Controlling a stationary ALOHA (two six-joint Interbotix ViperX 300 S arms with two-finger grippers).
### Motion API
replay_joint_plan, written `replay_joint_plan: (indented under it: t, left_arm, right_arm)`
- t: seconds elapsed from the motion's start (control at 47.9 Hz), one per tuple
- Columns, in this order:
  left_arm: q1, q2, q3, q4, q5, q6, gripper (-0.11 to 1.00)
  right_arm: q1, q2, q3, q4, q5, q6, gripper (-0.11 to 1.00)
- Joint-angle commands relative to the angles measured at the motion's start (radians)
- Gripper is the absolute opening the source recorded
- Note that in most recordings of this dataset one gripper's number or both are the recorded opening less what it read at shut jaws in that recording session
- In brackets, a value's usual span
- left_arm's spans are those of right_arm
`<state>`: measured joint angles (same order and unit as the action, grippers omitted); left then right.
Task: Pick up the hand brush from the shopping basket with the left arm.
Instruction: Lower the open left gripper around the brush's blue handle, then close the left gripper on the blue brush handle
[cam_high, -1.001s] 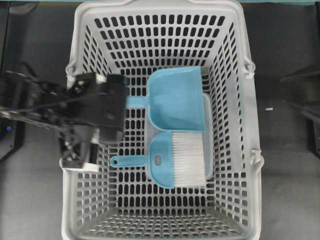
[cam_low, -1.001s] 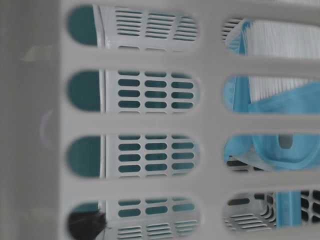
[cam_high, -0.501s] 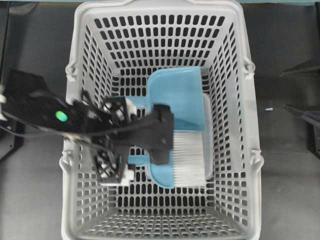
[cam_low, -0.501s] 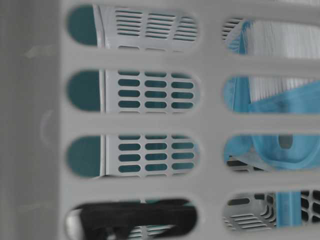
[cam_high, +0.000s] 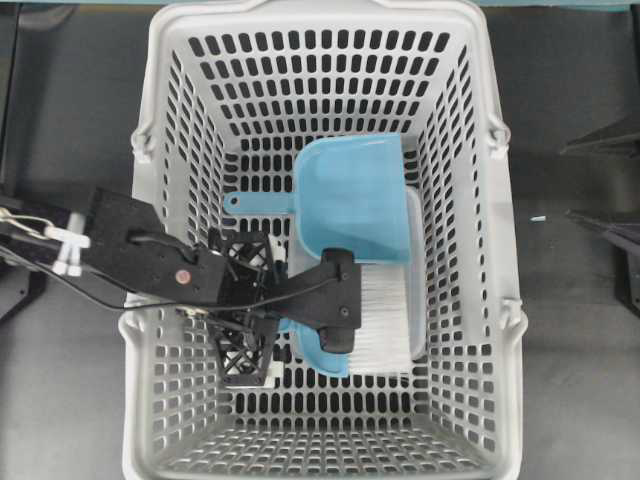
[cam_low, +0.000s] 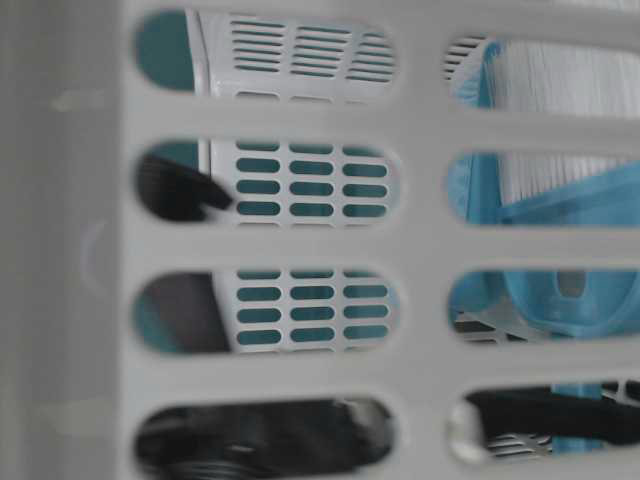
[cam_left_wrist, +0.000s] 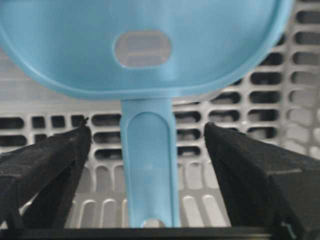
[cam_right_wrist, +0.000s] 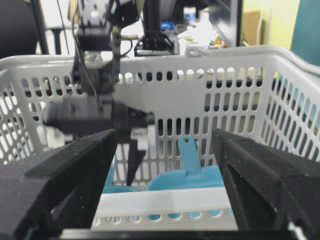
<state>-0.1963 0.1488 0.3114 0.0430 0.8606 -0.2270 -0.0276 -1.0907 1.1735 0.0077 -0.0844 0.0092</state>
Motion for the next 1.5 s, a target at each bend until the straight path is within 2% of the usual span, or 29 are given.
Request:
replay_joint_plan:
  t: [0.0,0.438,0.48,0.542,0.668,0.709,1.001,1.106,1.335,1.481]
  left_arm:
    - [0.0,0.008,0.018,0.003,-0.021,-0.002,0.91]
    - [0.0,0.012,0.021,0.003,-0.071,0.011,0.88]
    - [0.0,0.011,0.018,0.003,-0.069,0.009,0.84]
    - [-0.003,0.008,0.017,0.003,-0.069,0.009,0.72]
    - [-0.014,-0.011,0.011,0.003,-0.069,0.014,0.33]
    - [-0.014,-0.017,0.012,0.003,-0.069,0.014,0.23]
    - [-0.02,-0.091,-0.028,0.003,-0.043,0.009,0.24]
    - [-0.02,-0.126,-0.101,0.003,0.031,0.009,0.24]
    - [-0.006,-0.158,-0.399,0.003,0.413,0.015,0.24]
    - [-0.002,-0.146,-0.568,0.003,0.597,0.014,0.24]
  right_arm:
    - [0.0,0.006,-0.005,0.003,-0.005,-0.002,0.73]
    - [-0.002,0.006,0.008,0.003,-0.005,0.0,0.73]
    - [-0.002,0.006,0.009,0.003,-0.005,0.0,0.73]
    - [-0.002,0.005,0.012,0.003,-0.005,0.0,0.73]
    - [-0.002,0.005,0.018,0.003,-0.005,0.002,0.73]
    - [-0.002,0.005,0.02,0.003,-0.005,0.0,0.73]
    - [-0.002,0.005,0.02,0.003,-0.005,0.002,0.73]
    - [-0.002,0.003,0.02,0.003,-0.005,0.002,0.73]
    - [0.0,-0.003,0.018,0.005,-0.006,0.002,0.73]
    - [0.0,-0.006,0.018,0.005,-0.008,0.002,0.73]
